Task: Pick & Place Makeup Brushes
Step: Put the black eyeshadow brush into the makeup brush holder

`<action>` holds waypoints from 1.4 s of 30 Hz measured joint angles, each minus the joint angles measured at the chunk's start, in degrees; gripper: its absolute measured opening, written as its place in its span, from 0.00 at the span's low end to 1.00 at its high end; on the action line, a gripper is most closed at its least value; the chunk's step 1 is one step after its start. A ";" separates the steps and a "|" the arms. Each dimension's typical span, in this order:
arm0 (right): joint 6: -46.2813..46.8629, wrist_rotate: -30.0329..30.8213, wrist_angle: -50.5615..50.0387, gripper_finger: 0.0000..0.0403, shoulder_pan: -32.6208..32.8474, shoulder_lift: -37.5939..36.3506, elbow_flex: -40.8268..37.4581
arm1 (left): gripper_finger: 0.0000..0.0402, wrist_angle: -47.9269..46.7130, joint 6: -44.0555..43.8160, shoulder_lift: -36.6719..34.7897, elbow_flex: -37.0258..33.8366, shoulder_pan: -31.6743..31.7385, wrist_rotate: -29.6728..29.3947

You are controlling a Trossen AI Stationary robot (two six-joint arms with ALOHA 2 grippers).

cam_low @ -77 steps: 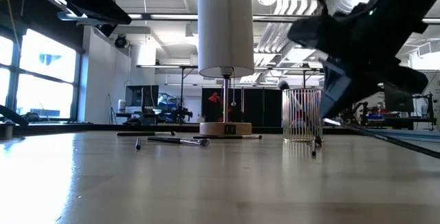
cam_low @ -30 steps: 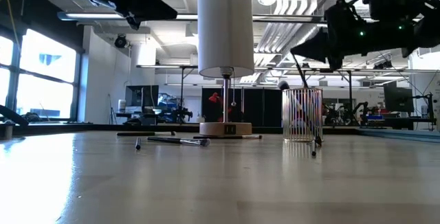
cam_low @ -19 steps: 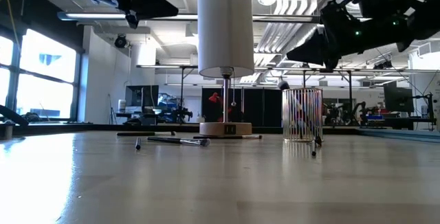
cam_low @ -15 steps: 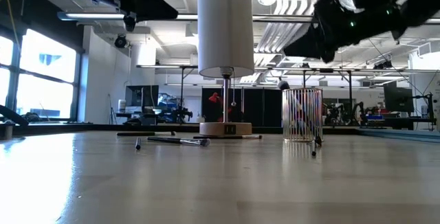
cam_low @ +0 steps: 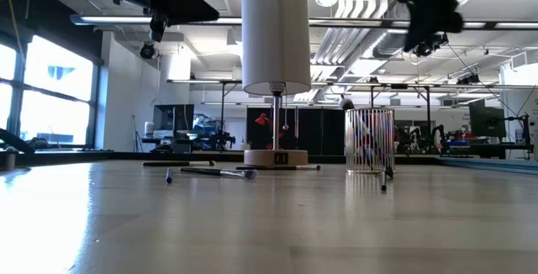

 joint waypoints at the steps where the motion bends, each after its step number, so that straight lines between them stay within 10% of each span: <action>1: 2.44 0.05 -3.04 0.04 0.00 0.00 -0.22 | 0.00 0.91 0.00 -0.03 0.04 0.00 -0.89; 7: 10.93 -4.61 -6.42 0.02 1.24 -0.68 -8.99 | 0.03 -15.87 -3.32 0.01 6.84 1.81 -2.57; 19: 24.81 -12.39 10.44 0.01 4.04 -0.90 -23.03 | 0.31 -59.60 -4.08 17.95 28.97 22.93 14.99; 27: 27.28 -9.62 18.62 0.01 4.28 -1.16 -23.02 | 0.37 -49.81 9.26 29.75 27.77 28.40 19.81; 42: 31.27 -7.60 22.60 0.00 4.26 -1.18 -23.03 | 0.37 -13.57 12.37 29.53 4.12 35.56 31.42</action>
